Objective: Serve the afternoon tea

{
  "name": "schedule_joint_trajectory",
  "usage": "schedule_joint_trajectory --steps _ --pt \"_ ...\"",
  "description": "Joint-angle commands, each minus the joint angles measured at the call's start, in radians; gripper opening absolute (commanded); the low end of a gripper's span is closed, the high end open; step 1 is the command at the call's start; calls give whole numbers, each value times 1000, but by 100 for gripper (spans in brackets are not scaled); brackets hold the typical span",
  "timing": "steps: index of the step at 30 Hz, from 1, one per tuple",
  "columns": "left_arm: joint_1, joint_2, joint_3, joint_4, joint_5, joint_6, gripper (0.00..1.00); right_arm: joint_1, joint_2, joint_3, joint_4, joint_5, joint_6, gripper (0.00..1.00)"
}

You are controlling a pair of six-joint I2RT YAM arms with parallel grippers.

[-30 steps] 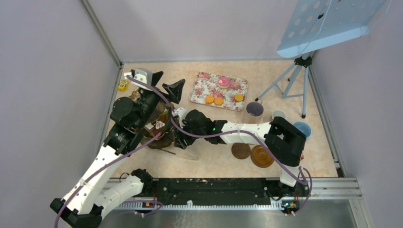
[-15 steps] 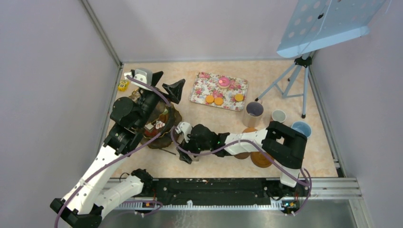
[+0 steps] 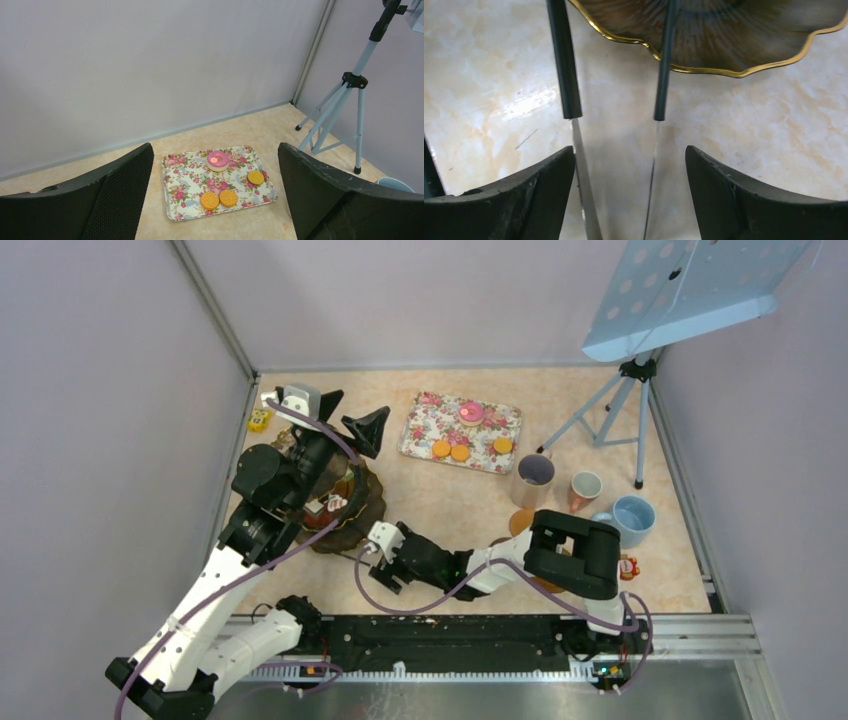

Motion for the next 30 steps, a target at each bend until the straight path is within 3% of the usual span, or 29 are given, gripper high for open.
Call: schedule_joint_trajectory --steps 1,12,17,30 --pt "-2 -12 -3 35 3 6 99 6 33 -42 180 88 -54 77" --pt "-3 -10 -3 35 2 6 99 7 26 -49 197 58 -68 52" --pt "-2 -8 -3 35 2 9 99 6 -23 -52 160 43 -62 49" --pt "-2 -3 -3 35 -3 13 99 7 -302 -186 -99 208 41 41"
